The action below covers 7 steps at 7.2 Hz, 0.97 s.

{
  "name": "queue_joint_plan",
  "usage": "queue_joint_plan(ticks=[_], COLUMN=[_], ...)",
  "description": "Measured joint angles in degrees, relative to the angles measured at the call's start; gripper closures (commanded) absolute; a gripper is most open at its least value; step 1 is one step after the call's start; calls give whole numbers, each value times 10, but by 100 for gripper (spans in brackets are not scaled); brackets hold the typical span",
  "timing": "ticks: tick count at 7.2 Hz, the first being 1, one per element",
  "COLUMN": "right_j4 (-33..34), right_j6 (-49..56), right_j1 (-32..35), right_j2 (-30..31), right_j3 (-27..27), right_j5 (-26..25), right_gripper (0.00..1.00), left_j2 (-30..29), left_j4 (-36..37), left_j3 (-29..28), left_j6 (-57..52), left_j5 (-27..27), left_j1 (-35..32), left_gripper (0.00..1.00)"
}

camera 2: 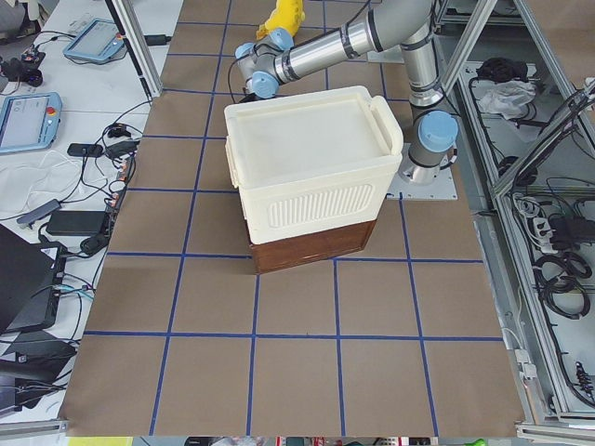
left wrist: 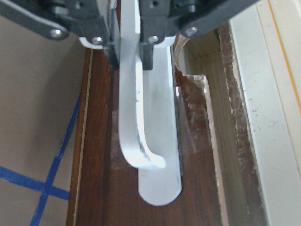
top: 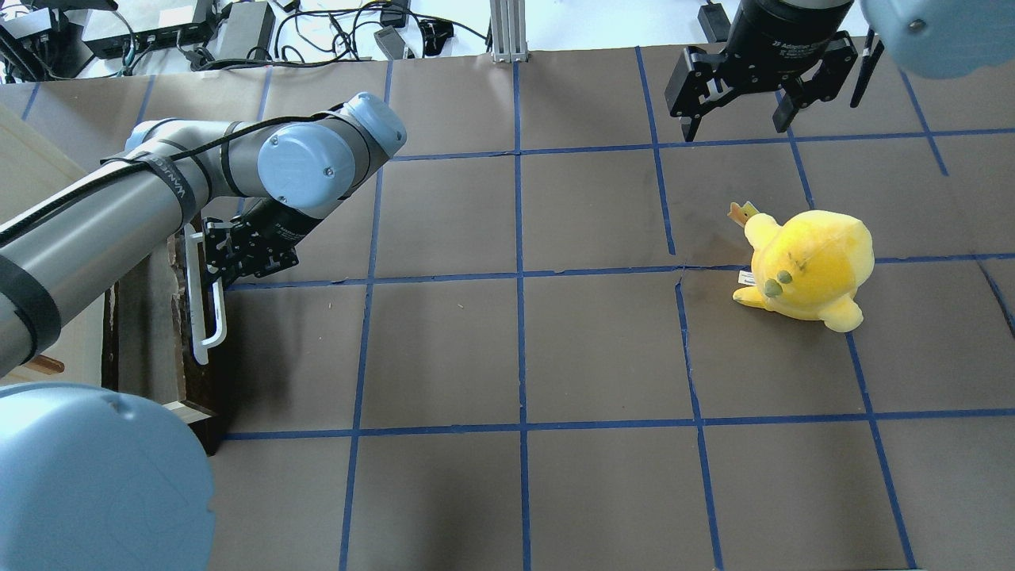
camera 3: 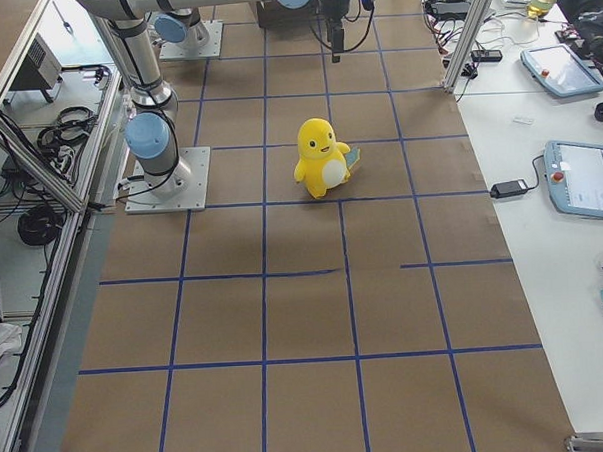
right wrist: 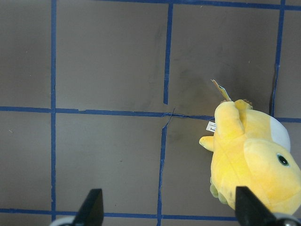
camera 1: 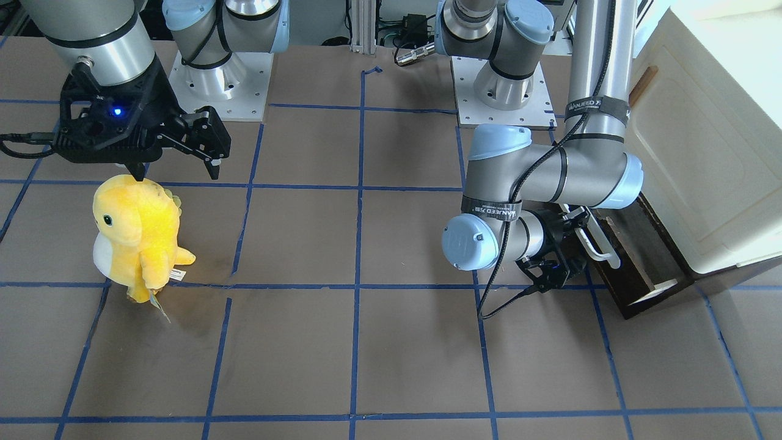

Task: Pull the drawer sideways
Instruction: 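Keep pulling the drawer open along its track with the left gripper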

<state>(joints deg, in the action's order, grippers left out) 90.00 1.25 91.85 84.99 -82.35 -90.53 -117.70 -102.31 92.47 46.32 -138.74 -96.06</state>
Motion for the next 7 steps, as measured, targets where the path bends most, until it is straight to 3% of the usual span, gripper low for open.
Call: queue_joint_plan(ticks=[7], right_j4=[0], right_j6=[0], right_j1=[0], right_j2=[0], right_j3=[0], right_j5=[0], right_gripper=[0], left_j2=[-1], left_j4=[0], left_j3=[-16], left_j6=[-12], left_j5=[24], left_j1=[-5], left_gripper=[84])
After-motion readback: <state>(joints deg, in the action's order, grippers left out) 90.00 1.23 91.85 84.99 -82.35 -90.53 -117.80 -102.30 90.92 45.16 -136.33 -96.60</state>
